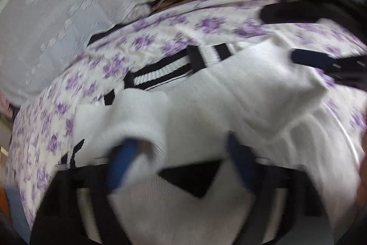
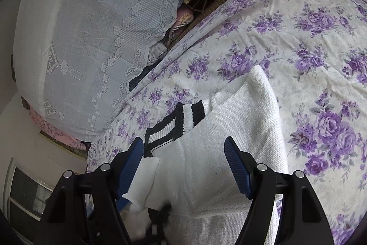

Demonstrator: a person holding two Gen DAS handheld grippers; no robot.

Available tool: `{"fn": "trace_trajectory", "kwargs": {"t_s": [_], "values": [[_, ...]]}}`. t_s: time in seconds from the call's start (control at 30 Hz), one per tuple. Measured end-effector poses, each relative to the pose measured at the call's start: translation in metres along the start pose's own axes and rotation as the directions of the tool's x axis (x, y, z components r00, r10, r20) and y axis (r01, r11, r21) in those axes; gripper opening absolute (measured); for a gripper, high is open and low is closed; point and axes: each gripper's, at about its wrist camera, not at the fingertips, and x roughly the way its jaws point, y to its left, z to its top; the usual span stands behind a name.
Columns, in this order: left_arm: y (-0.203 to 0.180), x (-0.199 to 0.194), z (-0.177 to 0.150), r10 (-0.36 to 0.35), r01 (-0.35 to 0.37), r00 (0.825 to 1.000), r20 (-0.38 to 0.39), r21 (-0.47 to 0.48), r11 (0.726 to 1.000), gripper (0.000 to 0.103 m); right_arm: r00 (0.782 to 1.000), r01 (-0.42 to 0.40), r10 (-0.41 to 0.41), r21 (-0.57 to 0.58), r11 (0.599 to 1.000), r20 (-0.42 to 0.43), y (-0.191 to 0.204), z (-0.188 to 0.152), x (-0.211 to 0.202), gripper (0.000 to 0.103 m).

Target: Fold small clothes

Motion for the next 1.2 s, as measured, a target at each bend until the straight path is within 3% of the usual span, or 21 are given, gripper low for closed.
{"fn": "trace_trajectory", "kwargs": {"t_s": [0.1, 0.2, 0.3, 0.4, 0.47, 0.53, 0.6, 0.7, 0.73, 0.87, 0.93, 0.97, 1.0, 1.07, 1.1, 1.2], "values": [[0.015, -0.036, -0.018, -0.012, 0.009, 0.996, 0.087, 0.033, 0.999, 0.096, 1.0, 0.001, -0.001, -0.01, 1.0, -0.003, 0.002, -0.001, 0.0, 0.073], [0.055, -0.057, -0.036, 0.011, -0.008, 0.994, 0.107, -0.027, 1.0, 0.096, 1.0, -0.004, 0.003, -0.056, 0.998, -0.024, 0.014, -0.006, 0.002, 0.073], [0.107, -0.066, -0.051, 0.068, -0.053, 0.993, 0.099, -0.148, 0.988, 0.097, 0.998, -0.021, 0.011, -0.167, 0.986, -0.057, 0.039, -0.018, 0.006, 0.073], [0.161, -0.052, -0.071, 0.161, -0.151, 0.987, 0.015, -0.28, 0.948, 0.097, 0.996, -0.018, -0.016, -0.359, 0.933, -0.092, 0.078, -0.043, 0.011, 0.073], [0.191, -0.04, -0.087, 0.182, -0.183, 0.983, -0.038, -0.368, 0.912, 0.097, 0.993, -0.03, -0.033, -0.502, 0.864, -0.116, 0.108, -0.069, 0.016, 0.073], [0.218, -0.027, -0.104, 0.141, -0.159, 0.987, -0.073, -0.471, 0.868, 0.097, 0.991, -0.017, -0.072, -0.64, 0.768, -0.114, 0.136, -0.098, 0.021, 0.073], [0.232, -0.013, -0.12, 0.087, -0.126, 0.991, -0.097, -0.536, 0.835, 0.097, 0.989, 0.006, -0.119, -0.767, 0.642, -0.091, 0.161, -0.127, 0.029, 0.073], [0.24, 0.003, -0.135, 0.055, -0.122, 0.989, -0.134, -0.57, 0.813, 0.097, 0.981, 0.057, -0.19, -0.906, 0.418, -0.026, 0.191, -0.165, 0.05, 0.073], [0.241, 0.008, -0.138, 0.06, -0.139, 0.986, -0.154, -0.574, 0.807, 0.097, 0.978, 0.065, -0.207, -0.924, 0.376, -0.016, 0.198, -0.172, 0.058, 0.073], [0.246, 0.008, -0.142, 0.078, -0.157, 0.984, -0.159, -0.583, 0.797, 0.097, 0.962, 0.056, -0.272, -0.957, 0.285, -0.025, 0.216, -0.188, 0.096, 0.071], [0.247, 0.01, -0.143, 0.071, -0.15, 0.985, -0.156, -0.588, 0.795, 0.097, 0.948, 0.085, -0.318, -0.967, 0.24, 0.004, 0.218, -0.195, 0.113, 0.06], [0.248, 0.01, -0.143, 0.066, -0.146, 0.986, -0.155, -0.59, 0.794, 0.097, 0.941, 0.093, -0.337, -0.967, 0.236, 0.008, 0.216, -0.196, 0.119, 0.047], [0.248, 0.009, -0.144, 0.064, -0.144, 0.986, -0.155, -0.589, 0.795, 0.097, 0.938, 0.092, -0.346, -0.962, 0.258, -0.003, 0.215, -0.193, 0.123, 0.029], [0.249, 0.01, -0.143, 0.063, -0.142, 0.986, -0.154, -0.585, 0.799, 0.097, 0.943, 0.12, -0.333, -0.932, 0.343, -0.001, 0.208, -0.177, 0.117, 0.013], [0.249, 0.011, -0.142, 0.064, -0.143, 0.986, -0.155, -0.58, 0.802, 0.097, 0.951, 0.132, -0.31, -0.905, 0.404, 0.0, 0.204, -0.166, 0.108, 0.008], [0.246, 0.009, -0.141, 0.066, -0.143, 0.986, -0.153, -0.572, 0.808, 0.097, 0.97, 0.178, -0.244, -0.74, 0.649, 0.019, 0.167, -0.112, 0.065, 0.009]]}}
